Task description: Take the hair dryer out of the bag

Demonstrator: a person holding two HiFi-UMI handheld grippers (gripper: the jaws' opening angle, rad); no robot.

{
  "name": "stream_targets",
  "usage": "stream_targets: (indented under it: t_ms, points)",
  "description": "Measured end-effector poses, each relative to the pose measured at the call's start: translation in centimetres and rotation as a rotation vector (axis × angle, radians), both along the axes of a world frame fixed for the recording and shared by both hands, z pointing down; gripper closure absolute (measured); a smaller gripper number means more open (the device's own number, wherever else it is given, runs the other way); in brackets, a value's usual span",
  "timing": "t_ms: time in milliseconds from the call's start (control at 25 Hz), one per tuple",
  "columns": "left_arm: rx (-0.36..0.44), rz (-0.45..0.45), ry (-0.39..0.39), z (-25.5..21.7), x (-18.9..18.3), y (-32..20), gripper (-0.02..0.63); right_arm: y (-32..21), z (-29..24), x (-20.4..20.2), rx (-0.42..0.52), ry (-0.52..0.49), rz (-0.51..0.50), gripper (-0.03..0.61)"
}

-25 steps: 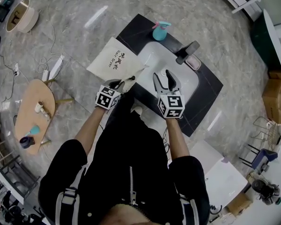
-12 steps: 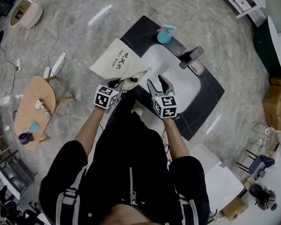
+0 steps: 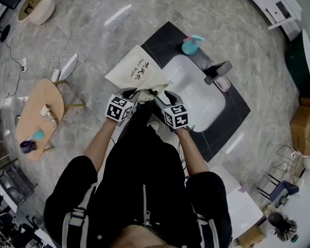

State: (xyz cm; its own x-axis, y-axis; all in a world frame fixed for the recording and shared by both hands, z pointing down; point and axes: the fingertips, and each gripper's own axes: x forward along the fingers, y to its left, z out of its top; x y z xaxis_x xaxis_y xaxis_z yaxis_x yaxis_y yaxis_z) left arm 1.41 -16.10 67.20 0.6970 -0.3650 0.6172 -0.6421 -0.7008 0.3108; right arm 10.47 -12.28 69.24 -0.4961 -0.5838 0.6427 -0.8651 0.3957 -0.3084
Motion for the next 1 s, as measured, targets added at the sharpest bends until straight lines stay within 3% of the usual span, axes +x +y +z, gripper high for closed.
stream_targets:
  t_ms: [160,400,840,1000]
  points:
    - [-0.002,0.017,0.000,-0.1,0.0,0.3,0.563,-0.4,1.6,-1.6,-0.063,-0.016,-0.056,0.351]
    - [-0.010,0.014,0.008,0.2,-0.1,0.1,0.565,-2.2,3.6,-2.8,-0.112,-0.034,-0.077,0.351]
    - [-0.028,0.010,0.015,0.4,-1.3,0.1,0.565,-2.9,6.6,-4.2,-0.289,-0.171,-0.137,0.345]
    - [-0.032,0.023,0.015,0.7,-1.5,0.1,0.565,-3.3,7.6,-4.2,-0.315,-0.163,-0.128,0.342]
